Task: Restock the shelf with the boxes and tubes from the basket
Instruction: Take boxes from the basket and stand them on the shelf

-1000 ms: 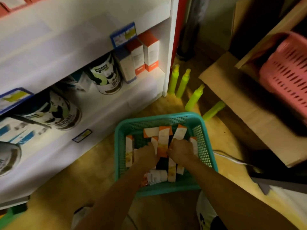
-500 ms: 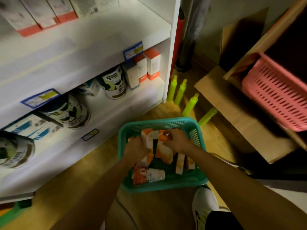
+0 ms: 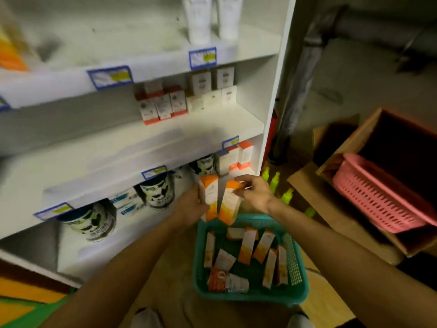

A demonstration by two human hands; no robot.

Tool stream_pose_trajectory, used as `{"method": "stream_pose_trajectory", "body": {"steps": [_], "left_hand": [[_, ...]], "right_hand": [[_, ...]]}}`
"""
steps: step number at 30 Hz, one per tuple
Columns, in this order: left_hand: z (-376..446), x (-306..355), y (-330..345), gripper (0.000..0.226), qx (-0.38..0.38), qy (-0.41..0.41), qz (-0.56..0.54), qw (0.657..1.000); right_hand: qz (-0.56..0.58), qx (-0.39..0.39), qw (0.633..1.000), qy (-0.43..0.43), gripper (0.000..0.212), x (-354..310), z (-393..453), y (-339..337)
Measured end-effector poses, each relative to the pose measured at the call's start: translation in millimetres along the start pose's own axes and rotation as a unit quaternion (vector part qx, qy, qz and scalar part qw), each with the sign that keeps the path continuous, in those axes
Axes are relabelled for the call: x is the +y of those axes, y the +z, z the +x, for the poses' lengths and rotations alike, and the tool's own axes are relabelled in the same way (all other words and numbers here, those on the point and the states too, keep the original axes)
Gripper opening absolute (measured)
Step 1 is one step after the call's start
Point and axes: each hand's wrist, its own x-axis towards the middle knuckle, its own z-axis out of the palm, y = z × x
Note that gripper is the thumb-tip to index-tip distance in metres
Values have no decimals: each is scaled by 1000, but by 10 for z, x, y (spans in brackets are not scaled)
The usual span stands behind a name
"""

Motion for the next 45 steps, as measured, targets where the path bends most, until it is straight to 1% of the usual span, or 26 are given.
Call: {"method": "stream_pose_trajectory", "body": {"steps": [3, 6, 10, 12, 15, 18, 21, 24, 26, 28, 29, 33, 38, 45], "left_hand": [[-172, 113, -491, 33, 48, 10, 15, 999], [-371, 214, -975, 32, 74, 2, 10, 997], [-676, 343, -1596, 51, 113, 8, 8, 993], [-837, 453, -1930, 56, 139, 32, 2, 990], [-1068, 617, -2462, 54, 193, 73, 24, 978], [-1264, 759, -3011, 45, 247, 75, 39, 965], [-1423, 823, -3498, 48, 295, 90, 41, 950], [-1538, 784, -3918, 40, 329, 71, 30, 941], [-1538, 673, -4142, 43, 345, 58, 11, 937], [-1476, 507, -4301, 51, 356, 52, -11, 933], [-1477, 468, -4350, 51, 361, 47, -18, 931], [-1508, 437, -4392, 43, 362, 27, -21, 932], [-1209, 274, -4435, 37, 360, 4, -24, 932], [-807, 151, -4549, 37, 365, 0, -38, 930]], "right_hand": [[-3, 6, 999, -49, 41, -524, -125, -44], [-10, 11, 994, -110, 43, -1061, -301, -98], [-15, 6, 986, -166, 38, -1714, -553, -77], [-8, 8, 980, -198, 38, -2052, -641, -50], [-2, 27, 966, -256, 38, -2592, -767, -10], [23, 35, 951, -305, 35, -3120, -849, 20], [47, 42, 941, -333, 34, -3620, -901, 43], [64, 32, 931, -358, 34, -4036, -880, 98], [74, 24, 928, -363, 34, -4265, -858, 156], [84, 25, 926, -366, 34, -4445, -848, 228], [88, 28, 926, -366, 34, -4517, -845, 269], [74, 31, 928, -363, 33, -4696, -756, 452], [70, 32, 931, -356, 33, -4839, -554, 667], [80, 44, 929, -359, 37, -5024, -198, 890]]}}
